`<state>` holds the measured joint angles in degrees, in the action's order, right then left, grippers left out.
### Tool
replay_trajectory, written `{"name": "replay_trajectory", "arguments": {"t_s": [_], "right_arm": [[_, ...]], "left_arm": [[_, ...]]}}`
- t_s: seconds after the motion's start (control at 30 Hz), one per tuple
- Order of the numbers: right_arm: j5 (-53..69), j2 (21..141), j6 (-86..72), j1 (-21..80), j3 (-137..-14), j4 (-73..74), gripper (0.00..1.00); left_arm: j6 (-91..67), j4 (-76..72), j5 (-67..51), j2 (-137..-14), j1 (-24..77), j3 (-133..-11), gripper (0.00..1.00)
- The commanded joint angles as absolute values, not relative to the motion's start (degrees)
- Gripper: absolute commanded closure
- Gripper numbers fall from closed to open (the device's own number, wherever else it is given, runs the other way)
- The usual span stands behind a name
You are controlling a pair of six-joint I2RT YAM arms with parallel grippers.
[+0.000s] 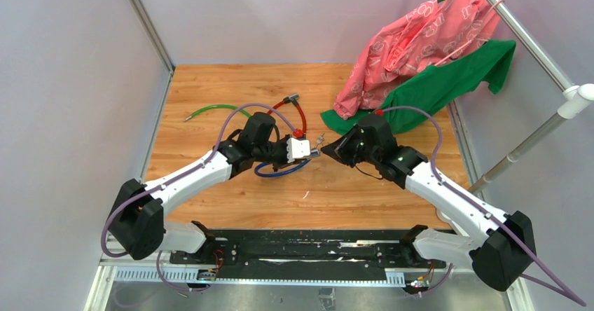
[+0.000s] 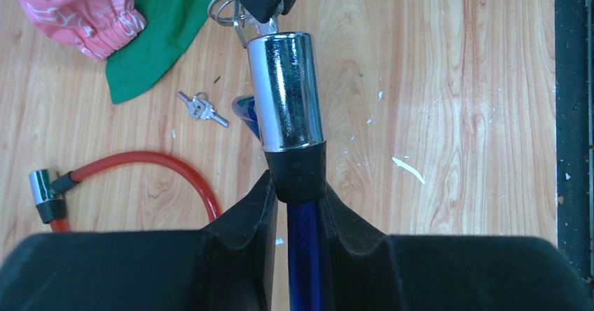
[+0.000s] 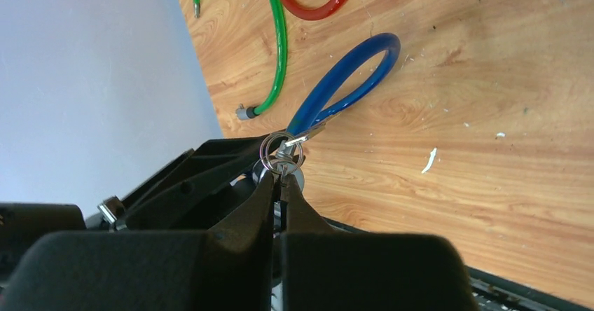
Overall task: Lock with the key
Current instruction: Lock the lock at the center of the board.
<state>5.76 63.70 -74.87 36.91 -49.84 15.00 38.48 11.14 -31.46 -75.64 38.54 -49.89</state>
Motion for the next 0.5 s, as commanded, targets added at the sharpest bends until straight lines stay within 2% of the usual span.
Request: {"name": "replay_trajectory", "arguments": {"t_s": [0.0, 0.47], "right_arm": [[6.7, 63.57, -63.62, 35.9, -47.0, 13.25, 1.0], [5.89, 61.43, -58.18, 35.94, -45.61, 12.87, 1.0]], "left_arm": [[37.11, 15.04, -33.34, -76.63, 37.43, -51.41, 1.0], [36.17, 14.63, -34.02, -76.37, 37.09, -50.86, 1.0]]}}
